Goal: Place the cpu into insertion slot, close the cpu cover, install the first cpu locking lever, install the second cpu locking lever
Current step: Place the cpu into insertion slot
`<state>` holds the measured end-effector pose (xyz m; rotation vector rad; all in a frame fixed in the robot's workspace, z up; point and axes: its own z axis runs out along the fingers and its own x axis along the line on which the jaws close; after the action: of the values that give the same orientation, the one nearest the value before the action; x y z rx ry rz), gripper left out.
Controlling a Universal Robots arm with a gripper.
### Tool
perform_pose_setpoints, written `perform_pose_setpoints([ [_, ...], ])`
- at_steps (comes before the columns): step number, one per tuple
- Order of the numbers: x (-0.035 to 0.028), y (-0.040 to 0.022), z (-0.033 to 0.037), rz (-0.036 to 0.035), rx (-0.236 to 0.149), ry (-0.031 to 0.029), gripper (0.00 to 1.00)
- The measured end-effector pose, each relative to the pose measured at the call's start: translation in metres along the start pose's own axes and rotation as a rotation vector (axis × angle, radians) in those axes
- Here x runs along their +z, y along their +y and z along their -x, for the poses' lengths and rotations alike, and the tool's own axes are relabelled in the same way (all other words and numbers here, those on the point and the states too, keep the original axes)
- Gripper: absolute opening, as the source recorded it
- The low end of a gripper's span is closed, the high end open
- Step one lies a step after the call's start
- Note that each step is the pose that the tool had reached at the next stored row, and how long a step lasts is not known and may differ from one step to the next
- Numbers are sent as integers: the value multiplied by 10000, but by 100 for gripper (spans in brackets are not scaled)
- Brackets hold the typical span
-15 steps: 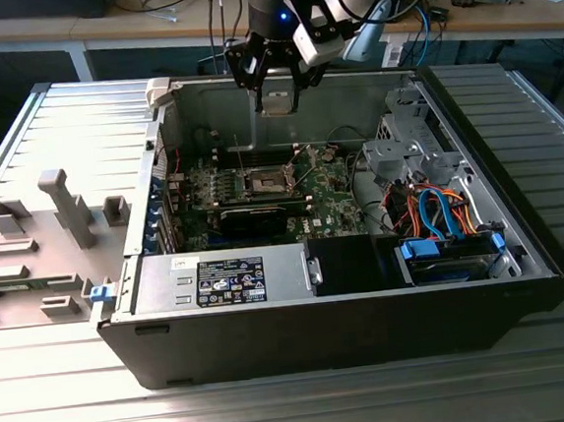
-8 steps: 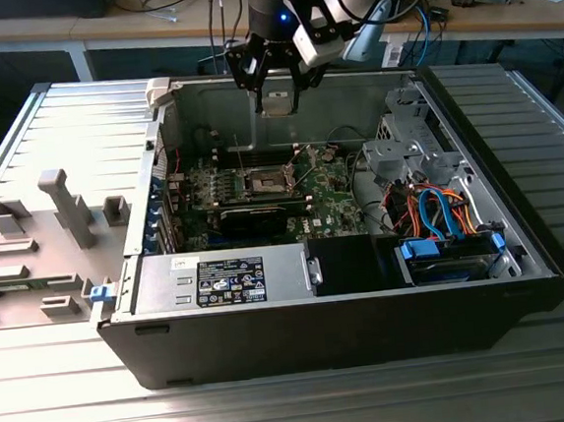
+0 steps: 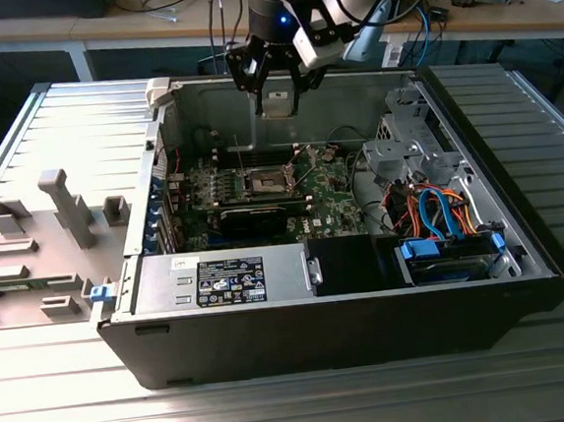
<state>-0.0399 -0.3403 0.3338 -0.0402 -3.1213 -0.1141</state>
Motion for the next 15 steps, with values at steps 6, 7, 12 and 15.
perform_pose_setpoints([
  [6,9,-1,0,-22,1,0,54],
  [7,10,-1,0,-27,0,-1,54],
  [12,19,-1,0,-45,1,-1,54],
  [15,24,-2,0,-58,1,-2,54],
])
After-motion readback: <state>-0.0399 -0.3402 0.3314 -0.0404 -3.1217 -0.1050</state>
